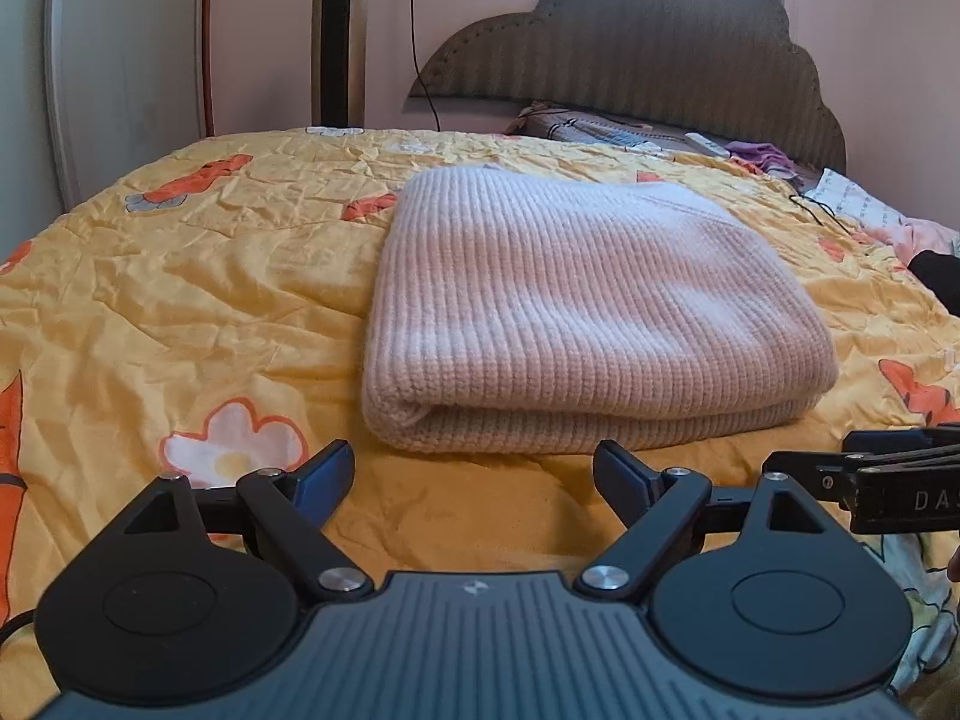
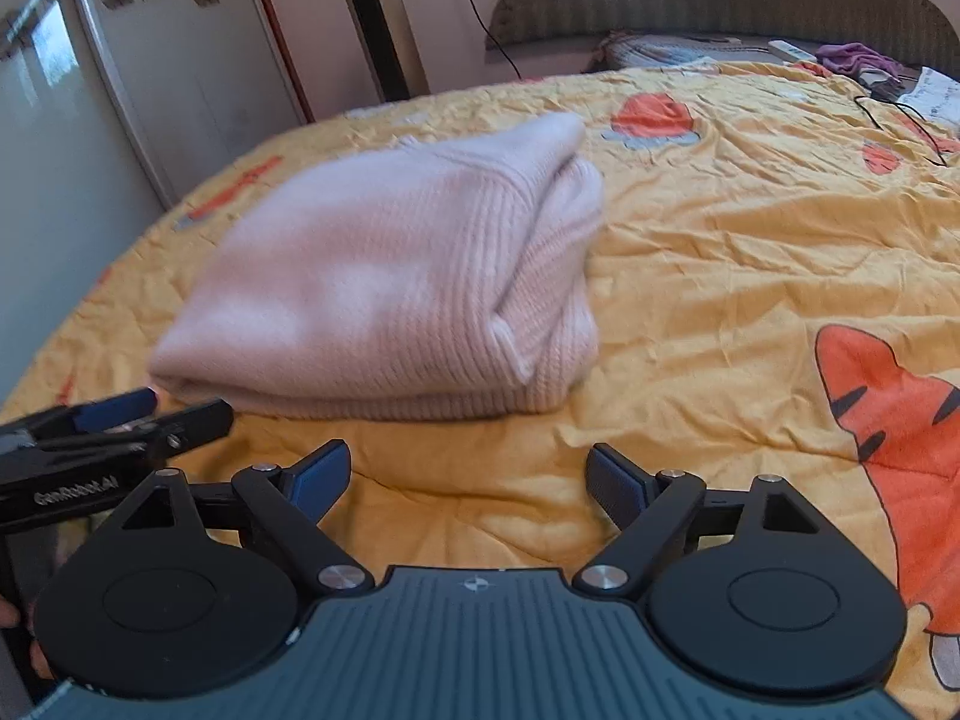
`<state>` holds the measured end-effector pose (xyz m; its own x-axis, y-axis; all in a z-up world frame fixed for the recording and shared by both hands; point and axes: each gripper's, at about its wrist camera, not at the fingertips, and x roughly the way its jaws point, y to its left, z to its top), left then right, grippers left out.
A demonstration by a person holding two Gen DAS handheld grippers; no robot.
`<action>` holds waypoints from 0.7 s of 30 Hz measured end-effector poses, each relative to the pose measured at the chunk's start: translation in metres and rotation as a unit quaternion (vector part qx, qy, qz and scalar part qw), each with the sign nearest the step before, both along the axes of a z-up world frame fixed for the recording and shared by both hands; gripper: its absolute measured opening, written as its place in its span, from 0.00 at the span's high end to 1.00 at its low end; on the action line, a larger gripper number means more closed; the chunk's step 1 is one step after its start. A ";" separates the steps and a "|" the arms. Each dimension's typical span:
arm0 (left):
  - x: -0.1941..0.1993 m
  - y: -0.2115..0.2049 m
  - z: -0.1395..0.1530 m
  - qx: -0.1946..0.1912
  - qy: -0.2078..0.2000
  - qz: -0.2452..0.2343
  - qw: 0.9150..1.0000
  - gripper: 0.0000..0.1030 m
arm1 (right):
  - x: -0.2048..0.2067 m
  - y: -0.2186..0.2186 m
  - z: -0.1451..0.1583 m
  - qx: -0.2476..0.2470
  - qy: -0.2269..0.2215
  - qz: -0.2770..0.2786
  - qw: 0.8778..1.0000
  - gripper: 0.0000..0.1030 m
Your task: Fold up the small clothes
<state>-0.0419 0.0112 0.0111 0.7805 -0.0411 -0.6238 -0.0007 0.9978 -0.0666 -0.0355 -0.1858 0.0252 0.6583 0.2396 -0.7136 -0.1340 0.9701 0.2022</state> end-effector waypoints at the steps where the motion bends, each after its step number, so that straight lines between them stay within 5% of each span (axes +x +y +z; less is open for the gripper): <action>1: 0.000 -0.002 -0.005 0.007 0.010 0.003 1.000 0.15 | -0.001 0.003 -0.004 -0.012 -0.013 -0.007 1.000 0.13; 2: 0.001 -0.004 -0.008 0.016 0.013 0.006 1.000 0.11 | -0.003 0.005 -0.006 -0.022 -0.024 -0.007 0.999 0.02; 7: 0.001 -0.010 -0.011 0.031 0.019 -0.002 0.999 0.00 | -0.008 0.024 -0.022 -0.098 -0.055 -0.011 0.994 0.01; 21: -0.001 -0.008 -0.011 0.020 0.013 0.000 1.000 0.00 | -0.008 0.020 -0.023 -0.090 -0.062 -0.017 0.994 0.01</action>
<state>-0.0433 0.0032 0.0002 0.7641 -0.0160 -0.6449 -0.0009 0.9997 -0.0257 -0.0438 -0.1657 0.0025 0.7501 0.0918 -0.6549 -0.1133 0.9935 0.0095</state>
